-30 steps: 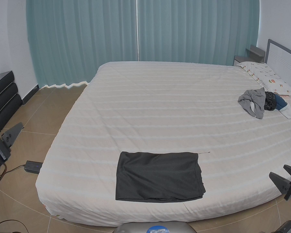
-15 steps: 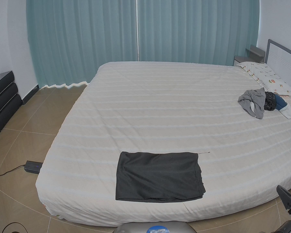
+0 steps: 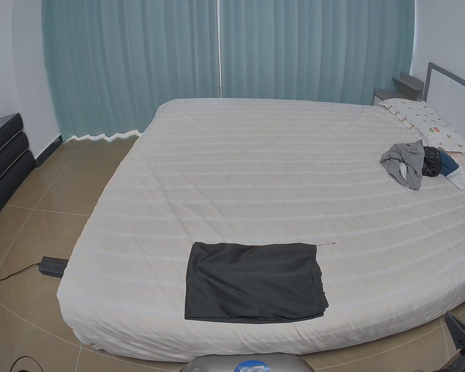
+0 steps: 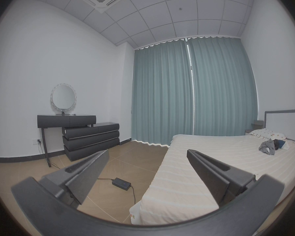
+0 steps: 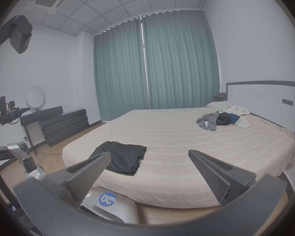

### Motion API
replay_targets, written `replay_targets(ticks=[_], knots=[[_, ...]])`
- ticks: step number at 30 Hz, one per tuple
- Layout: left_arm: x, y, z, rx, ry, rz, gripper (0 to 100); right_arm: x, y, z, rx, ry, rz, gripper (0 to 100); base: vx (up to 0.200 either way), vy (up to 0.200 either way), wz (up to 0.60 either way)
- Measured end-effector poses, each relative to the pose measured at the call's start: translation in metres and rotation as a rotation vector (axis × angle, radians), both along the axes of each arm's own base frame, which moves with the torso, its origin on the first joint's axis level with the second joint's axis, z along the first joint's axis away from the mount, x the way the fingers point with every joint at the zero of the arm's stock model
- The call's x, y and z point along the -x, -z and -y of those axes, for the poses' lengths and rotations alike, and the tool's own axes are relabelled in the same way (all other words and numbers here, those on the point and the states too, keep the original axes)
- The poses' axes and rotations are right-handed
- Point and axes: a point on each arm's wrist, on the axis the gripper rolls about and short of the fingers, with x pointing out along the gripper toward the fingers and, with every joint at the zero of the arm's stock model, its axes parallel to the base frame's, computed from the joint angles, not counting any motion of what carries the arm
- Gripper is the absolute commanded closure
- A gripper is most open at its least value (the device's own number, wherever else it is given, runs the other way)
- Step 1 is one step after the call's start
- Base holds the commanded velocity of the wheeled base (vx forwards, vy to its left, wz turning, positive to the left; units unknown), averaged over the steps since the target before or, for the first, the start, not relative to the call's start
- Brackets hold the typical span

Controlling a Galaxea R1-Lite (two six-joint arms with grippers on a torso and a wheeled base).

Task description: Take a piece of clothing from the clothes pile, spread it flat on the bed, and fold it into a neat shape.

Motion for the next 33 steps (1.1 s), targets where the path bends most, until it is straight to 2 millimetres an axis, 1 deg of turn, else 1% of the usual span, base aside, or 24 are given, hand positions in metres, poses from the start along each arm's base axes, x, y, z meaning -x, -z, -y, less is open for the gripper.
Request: replay_targets(ticks=[6,10,16,18,22,28,31,33], knots=[[0.003,0.016,-0.001,-0.014,0.023,0.009,0,0.009,0.004,0.001,0.002,0.013,0.033,0,0.0,0.0,0.0],[0.0,0.029,-0.001,-0.026,0.045,-0.005,0,0.011,0.005,0.002,0.003,0.044,0.056,0,0.0,0.0,0.0],[-0.006,0.032,-0.002,-0.04,0.053,0.122,0,0.012,0.006,0.003,0.012,0.085,0.081,0,0.0,0.0,0.0],[-0.011,0.038,-0.002,-0.048,0.051,0.163,0,0.011,0.005,0.003,0.013,0.094,0.11,0,0.0,0.0,0.0],[-0.019,0.052,-0.002,-0.053,0.053,0.184,0,0.008,0.004,0.003,0.014,0.114,0.21,0,0.0,0.0,0.0],[-0.022,0.06,-0.001,-0.05,0.071,0.164,0,0.003,0.018,0.001,0.059,0.146,0.283,0,0.0,0.0,0.0],[-0.023,0.063,-0.001,-0.047,0.1,0.145,0,0.003,0.026,0.0,0.087,0.157,0.254,0,0.0,0.0,0.0],[-0.024,0.066,0.0,-0.045,0.125,0.119,0,0.003,0.034,0.0,0.104,0.163,0.196,0,0.0,0.0,0.0]])
